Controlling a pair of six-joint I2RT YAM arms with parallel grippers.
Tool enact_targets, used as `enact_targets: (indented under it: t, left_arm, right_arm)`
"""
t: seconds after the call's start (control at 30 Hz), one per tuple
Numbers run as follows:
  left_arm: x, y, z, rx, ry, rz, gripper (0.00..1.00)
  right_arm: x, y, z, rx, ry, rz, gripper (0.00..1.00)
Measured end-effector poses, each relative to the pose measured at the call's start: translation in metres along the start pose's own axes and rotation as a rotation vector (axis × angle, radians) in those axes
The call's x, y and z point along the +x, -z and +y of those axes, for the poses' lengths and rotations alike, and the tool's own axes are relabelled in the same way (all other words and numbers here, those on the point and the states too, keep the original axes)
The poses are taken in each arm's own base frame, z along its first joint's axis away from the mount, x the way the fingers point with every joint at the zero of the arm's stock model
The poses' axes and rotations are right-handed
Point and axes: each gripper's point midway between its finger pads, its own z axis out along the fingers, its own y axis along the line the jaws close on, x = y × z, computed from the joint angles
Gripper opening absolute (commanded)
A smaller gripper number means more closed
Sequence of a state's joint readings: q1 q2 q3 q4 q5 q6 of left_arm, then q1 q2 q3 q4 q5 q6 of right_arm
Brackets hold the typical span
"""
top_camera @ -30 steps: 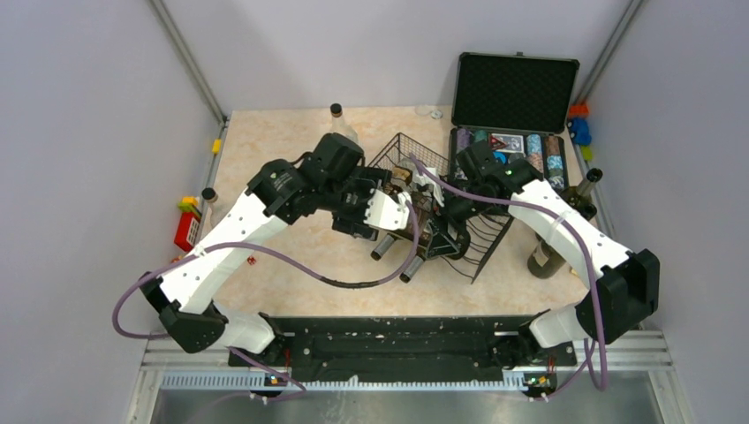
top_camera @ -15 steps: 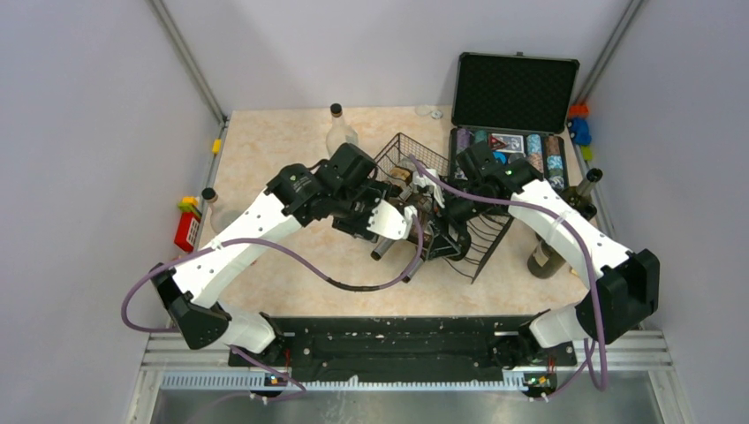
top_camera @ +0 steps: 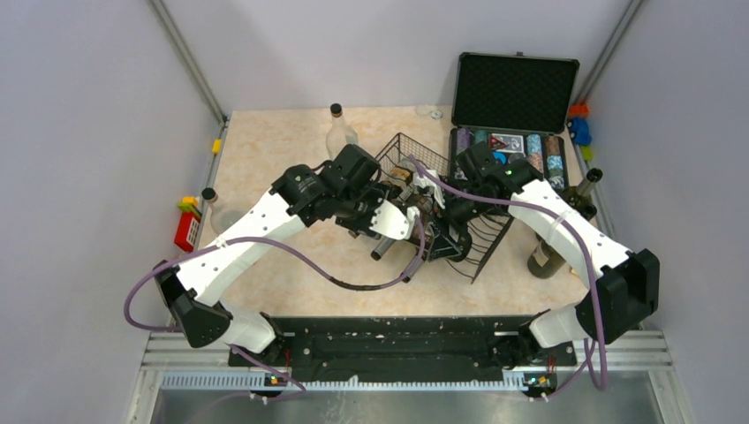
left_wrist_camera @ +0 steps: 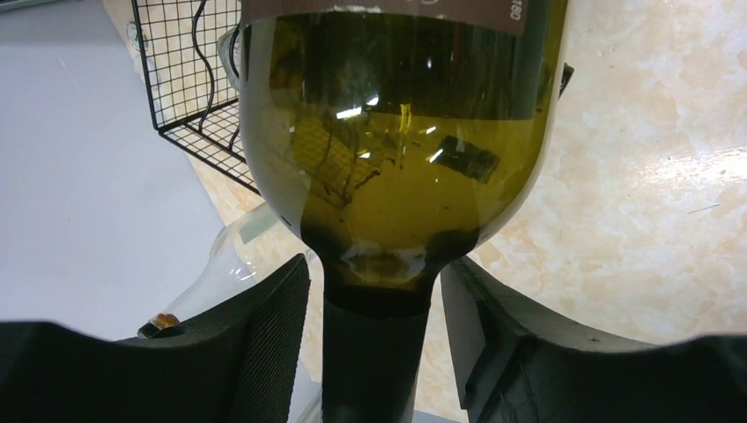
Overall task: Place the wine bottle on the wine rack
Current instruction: Pick up the wine bottle from the center of the board.
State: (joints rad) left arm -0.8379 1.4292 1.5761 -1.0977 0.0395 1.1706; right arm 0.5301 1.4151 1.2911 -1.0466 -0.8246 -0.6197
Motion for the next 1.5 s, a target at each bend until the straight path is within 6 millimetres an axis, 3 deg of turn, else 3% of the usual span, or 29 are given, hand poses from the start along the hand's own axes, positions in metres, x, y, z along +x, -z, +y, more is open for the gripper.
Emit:
enact_targets:
  t: [0.27,0.37,0.5,0.53,0.63,0.8,0.93,1.07,1.3,1.5]
  left_arm:
    - [0.000,-0.007,-0.002,0.005,-0.004,0.000,0.47]
    - [0.000,-0.008,-0.003,0.008,-0.003,-0.003,0.33]
    - [-0.001,-0.012,-0.007,0.023,-0.019,-0.007,0.02]
    - [-0.001,-0.013,-0.007,0.022,-0.016,-0.009,0.00]
    - [-0.001,-0.016,-0.008,0.022,-0.008,-0.010,0.00]
    - [0.000,-0.022,-0.013,0.021,0.013,-0.011,0.00]
    - [0.001,-0.021,-0.016,0.012,0.026,-0.017,0.00]
    - [0.005,-0.019,-0.023,0.013,0.074,-0.006,0.00]
    - [0.012,-0.008,-0.028,-0.013,0.142,-0.018,0.00]
    - [0.029,-0.001,-0.042,-0.008,0.199,-0.005,0.00]
  right_arm:
    - [0.004,0.001,0.001,0.003,-0.013,0.015,0.00]
    - [0.004,0.001,0.000,0.006,-0.014,0.018,0.00]
    - [0.008,0.001,-0.001,0.013,-0.010,0.034,0.00]
    - [0.008,0.001,0.000,0.013,-0.012,0.036,0.04]
    - [0.010,0.002,-0.001,0.018,-0.015,0.044,0.22]
    - [0.015,0.001,-0.003,0.028,-0.016,0.063,0.66]
    - [0.017,0.000,-0.003,0.030,-0.011,0.069,0.87]
    - [0.009,0.001,-0.004,0.043,0.020,0.037,0.93]
    - [-0.005,0.012,-0.002,0.100,0.093,-0.019,0.95]
    - [-0.001,0.018,-0.007,0.151,0.108,-0.023,0.95]
